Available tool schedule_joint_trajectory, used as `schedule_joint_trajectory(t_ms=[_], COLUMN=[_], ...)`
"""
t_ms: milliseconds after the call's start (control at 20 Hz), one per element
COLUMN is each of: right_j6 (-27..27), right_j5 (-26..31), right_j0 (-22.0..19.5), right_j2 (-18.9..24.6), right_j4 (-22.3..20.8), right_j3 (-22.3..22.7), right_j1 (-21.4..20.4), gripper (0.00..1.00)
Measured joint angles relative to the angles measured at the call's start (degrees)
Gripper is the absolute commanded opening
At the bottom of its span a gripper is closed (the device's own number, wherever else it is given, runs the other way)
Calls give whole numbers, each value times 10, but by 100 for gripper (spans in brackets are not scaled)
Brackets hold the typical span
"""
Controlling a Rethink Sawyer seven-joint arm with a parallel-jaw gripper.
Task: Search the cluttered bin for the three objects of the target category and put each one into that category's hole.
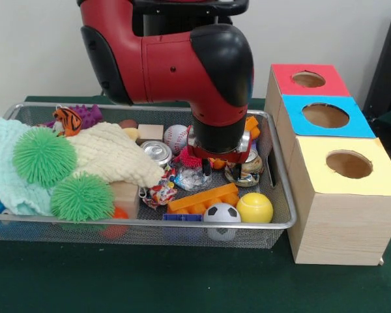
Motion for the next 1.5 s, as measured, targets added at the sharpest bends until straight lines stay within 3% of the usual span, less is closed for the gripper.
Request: schedule_joint_trajectory(t_ms=[650,1500], right_j6=[0,0], right_j5=[0,0], right_j0=[2,2], right_j2=[0,0], right_j4=[-30,-31], right_j3=[0,-14], right_j1=[-4,-6], gripper=[100,100])
